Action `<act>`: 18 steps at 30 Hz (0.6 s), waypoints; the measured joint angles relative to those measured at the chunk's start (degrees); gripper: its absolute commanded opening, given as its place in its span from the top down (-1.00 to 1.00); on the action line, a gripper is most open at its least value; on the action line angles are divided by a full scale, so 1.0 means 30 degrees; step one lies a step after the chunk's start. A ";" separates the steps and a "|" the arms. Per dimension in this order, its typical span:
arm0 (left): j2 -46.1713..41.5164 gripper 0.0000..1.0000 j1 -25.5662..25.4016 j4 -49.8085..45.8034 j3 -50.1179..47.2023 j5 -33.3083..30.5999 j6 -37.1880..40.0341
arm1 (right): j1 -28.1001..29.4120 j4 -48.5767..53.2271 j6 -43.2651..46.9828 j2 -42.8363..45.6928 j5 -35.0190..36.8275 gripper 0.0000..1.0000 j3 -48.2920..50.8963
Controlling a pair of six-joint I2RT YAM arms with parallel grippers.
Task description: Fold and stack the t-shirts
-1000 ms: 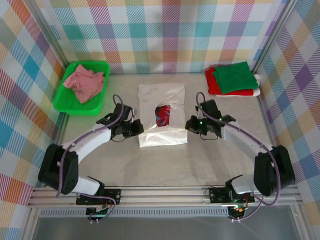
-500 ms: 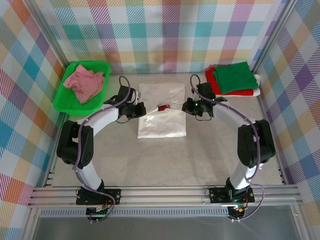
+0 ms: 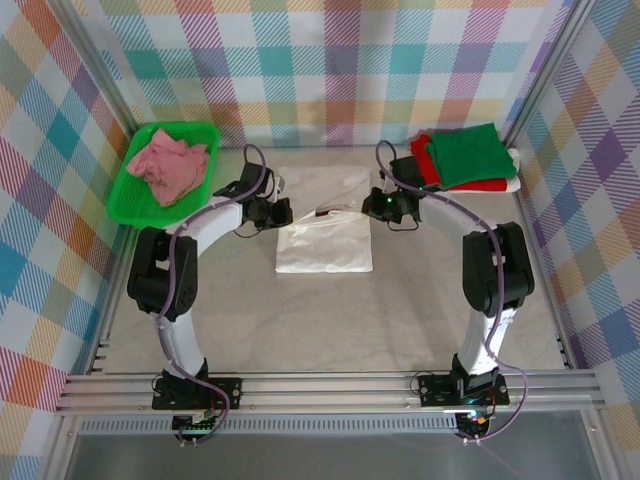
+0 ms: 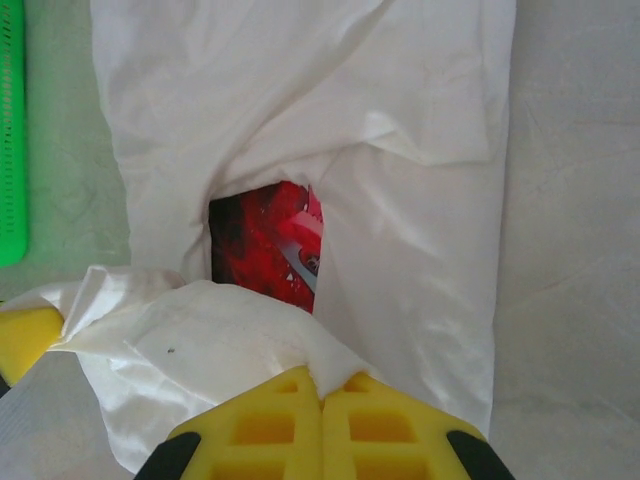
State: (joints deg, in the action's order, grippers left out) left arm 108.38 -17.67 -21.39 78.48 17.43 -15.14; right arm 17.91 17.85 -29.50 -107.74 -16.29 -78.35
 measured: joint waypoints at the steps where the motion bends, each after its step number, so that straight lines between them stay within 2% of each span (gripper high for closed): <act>1: 0.0204 1.00 0.0000 -0.0051 0.0160 0.0000 0.0015 | -0.0036 -0.0007 0.0007 -0.0138 0.0007 1.00 -0.0124; 7: 0.1494 1.00 0.0117 -0.0787 0.1843 -0.0153 0.0444 | -0.0168 0.0117 0.0080 -0.1341 0.0000 1.00 -0.1384; 8: 0.1705 0.84 0.0138 -0.0874 0.2178 -0.0211 0.0510 | -0.0197 0.0131 0.0080 -0.1639 0.0007 0.85 -0.1741; 10: 0.2280 0.38 0.0233 -0.1100 0.3053 -0.0379 0.0758 | -0.0277 0.0357 0.0066 -0.2259 0.0087 0.53 -0.2594; 11: 0.2754 0.27 0.0335 -0.1333 0.3781 -0.0452 0.0954 | -0.0350 0.0627 0.0066 -0.2688 0.0124 0.35 -0.3300; 13: 0.3752 0.29 0.0605 -0.1763 0.5450 -0.0670 0.0933 | -0.0546 0.1290 0.0131 -0.3730 0.0233 0.30 -0.5129; 15: 0.4459 0.12 0.0962 -0.2055 0.6980 -0.1129 0.1013 | -0.0801 0.1829 0.0138 -0.4379 0.0408 0.17 -0.6608; 18: 0.3861 0.02 0.1195 -0.2033 0.7002 -0.1574 0.0925 | -0.0991 0.2273 0.0299 -0.3854 0.0619 0.19 -0.6703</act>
State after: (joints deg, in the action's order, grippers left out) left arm 119.96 -14.09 -27.49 99.48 12.71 -12.36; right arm 14.94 24.67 -28.60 -119.31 -14.44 -98.45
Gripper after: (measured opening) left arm 0.470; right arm 0.410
